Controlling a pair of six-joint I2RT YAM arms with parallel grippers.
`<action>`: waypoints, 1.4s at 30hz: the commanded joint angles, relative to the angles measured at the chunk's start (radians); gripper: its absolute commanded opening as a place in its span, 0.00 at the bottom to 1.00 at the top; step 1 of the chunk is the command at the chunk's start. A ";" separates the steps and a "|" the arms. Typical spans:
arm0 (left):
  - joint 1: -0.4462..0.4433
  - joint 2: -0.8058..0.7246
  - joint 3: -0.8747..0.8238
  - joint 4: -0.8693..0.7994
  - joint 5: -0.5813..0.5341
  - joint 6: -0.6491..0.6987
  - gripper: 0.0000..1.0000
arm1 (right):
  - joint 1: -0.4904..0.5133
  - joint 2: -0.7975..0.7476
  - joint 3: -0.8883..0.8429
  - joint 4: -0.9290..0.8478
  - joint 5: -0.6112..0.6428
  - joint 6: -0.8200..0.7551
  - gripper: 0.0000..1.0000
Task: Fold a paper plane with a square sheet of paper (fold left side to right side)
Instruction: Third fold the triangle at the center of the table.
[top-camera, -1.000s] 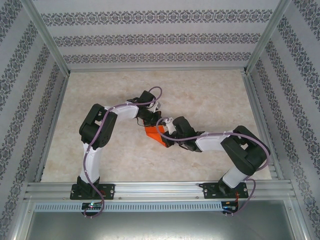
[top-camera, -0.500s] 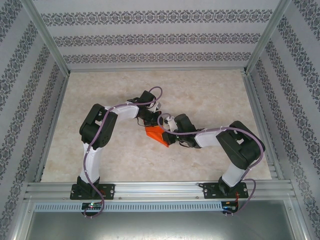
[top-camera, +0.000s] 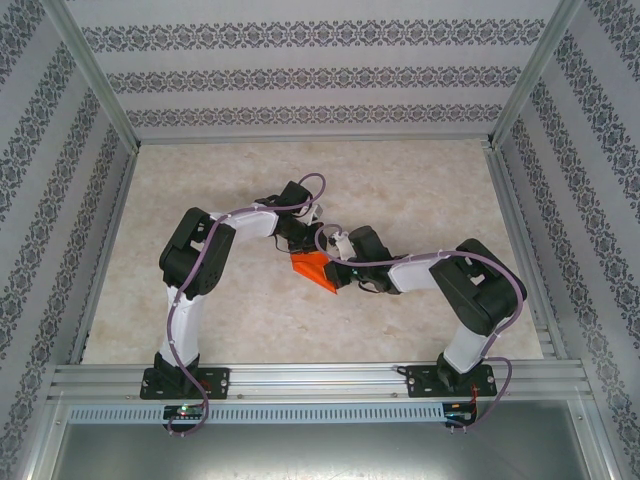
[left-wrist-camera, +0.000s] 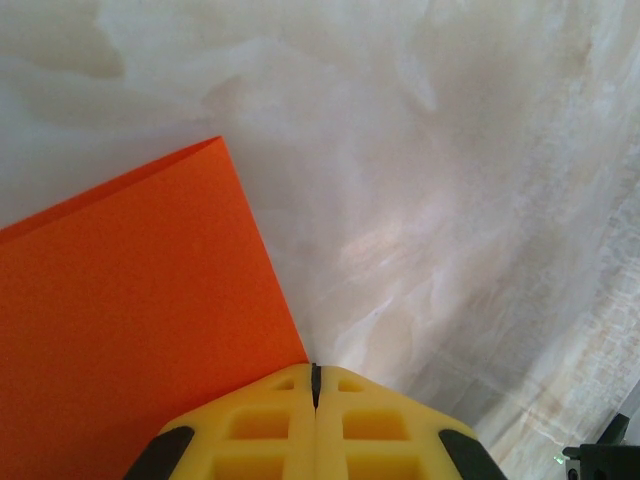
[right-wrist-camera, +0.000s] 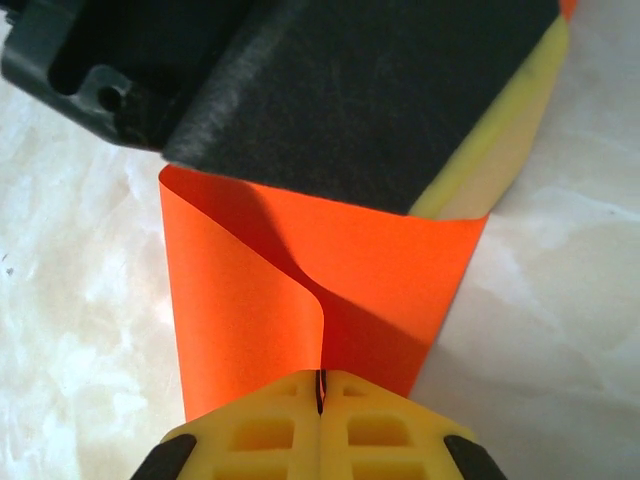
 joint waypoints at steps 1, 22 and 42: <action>-0.022 0.051 -0.005 -0.046 -0.028 0.021 0.05 | -0.011 0.018 0.018 -0.010 -0.018 -0.003 0.00; -0.024 0.048 -0.009 -0.045 -0.026 0.022 0.05 | -0.014 0.059 0.035 -0.026 -0.040 0.005 0.00; 0.010 0.039 0.110 -0.147 -0.039 0.047 0.21 | -0.011 0.053 -0.012 -0.106 -0.025 -0.006 0.00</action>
